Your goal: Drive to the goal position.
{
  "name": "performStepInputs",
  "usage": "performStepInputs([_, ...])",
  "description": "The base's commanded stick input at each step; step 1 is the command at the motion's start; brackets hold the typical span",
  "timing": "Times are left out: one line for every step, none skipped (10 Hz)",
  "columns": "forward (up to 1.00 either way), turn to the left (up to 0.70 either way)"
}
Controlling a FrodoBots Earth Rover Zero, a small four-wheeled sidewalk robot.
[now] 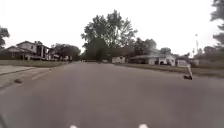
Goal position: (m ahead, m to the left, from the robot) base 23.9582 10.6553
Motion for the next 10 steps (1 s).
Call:
performStepInputs([1.0,-0.18])
performStepInputs([1.0,-0.3])
performStepInputs([1.0,-0.39])
performStepInputs([1.0,-0.4])
performStepInputs([1.0,-0.37])
performStepInputs([1.0,-0.17])
performStepInputs([1.0,-0.07])
performStepInputs([1.0,0.0])
performStepInputs([1.0,0.0])
performStepInputs([1.0,0.0])
